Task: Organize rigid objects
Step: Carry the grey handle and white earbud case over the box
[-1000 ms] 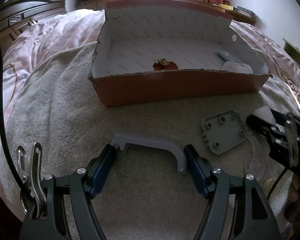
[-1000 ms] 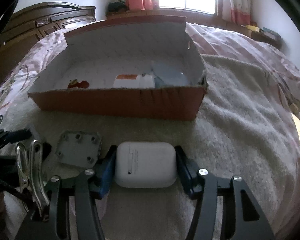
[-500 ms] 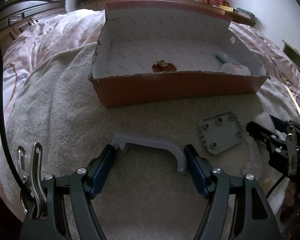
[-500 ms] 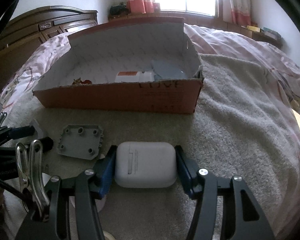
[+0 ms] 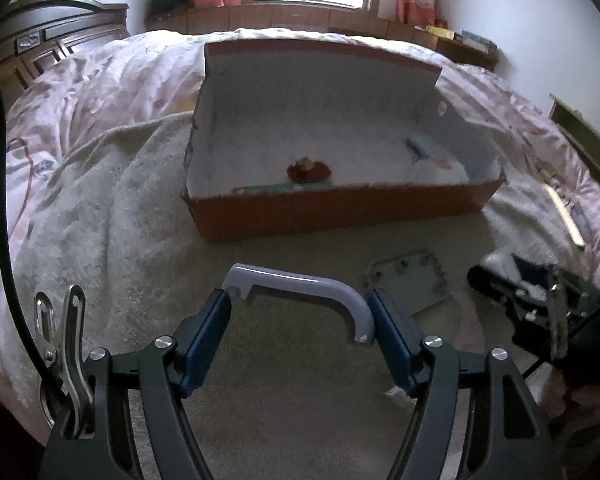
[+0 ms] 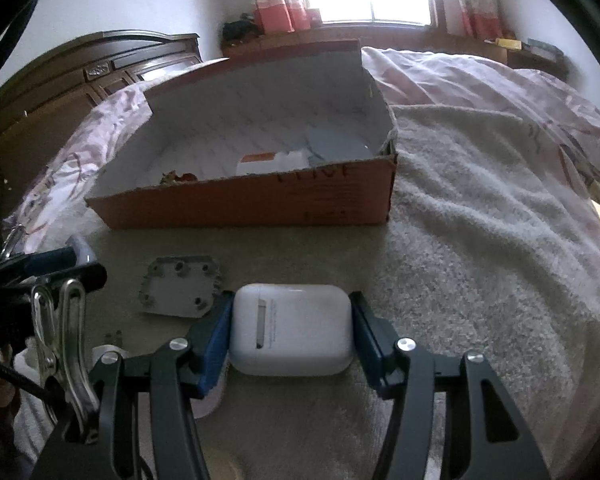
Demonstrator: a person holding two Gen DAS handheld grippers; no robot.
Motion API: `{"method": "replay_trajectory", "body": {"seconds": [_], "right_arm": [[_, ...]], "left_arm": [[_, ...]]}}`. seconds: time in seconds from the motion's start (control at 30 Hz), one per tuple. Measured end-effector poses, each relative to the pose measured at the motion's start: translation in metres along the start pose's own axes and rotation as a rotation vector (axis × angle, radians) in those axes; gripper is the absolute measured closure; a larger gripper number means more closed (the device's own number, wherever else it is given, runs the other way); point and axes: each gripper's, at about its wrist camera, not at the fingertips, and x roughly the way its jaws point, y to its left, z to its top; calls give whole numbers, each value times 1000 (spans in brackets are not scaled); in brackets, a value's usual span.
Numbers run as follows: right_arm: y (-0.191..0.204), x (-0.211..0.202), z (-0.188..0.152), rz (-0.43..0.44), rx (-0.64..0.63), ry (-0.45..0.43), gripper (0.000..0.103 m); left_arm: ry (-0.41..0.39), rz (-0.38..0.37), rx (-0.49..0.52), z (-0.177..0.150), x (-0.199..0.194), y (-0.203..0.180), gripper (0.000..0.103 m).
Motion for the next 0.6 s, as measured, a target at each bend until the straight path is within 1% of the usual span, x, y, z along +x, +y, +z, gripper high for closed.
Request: {"method": "replay_trajectory", "body": {"seconds": [0.07, 0.27, 0.43, 0.6], "right_arm": [[1, -5, 1, 5, -14, -12, 44], [3, -17, 8, 38, -61, -37, 44], [-2, -22, 15, 78, -62, -42, 44], [-11, -26, 29, 80, -63, -53, 44]], "left_arm": [[-18, -11, -6, 5, -7, 1, 31], [-75, -8, 8, 21, -21, 4, 31], [-97, -24, 8, 37, -24, 12, 31], [-117, -54, -7, 56, -23, 23, 31]]}}
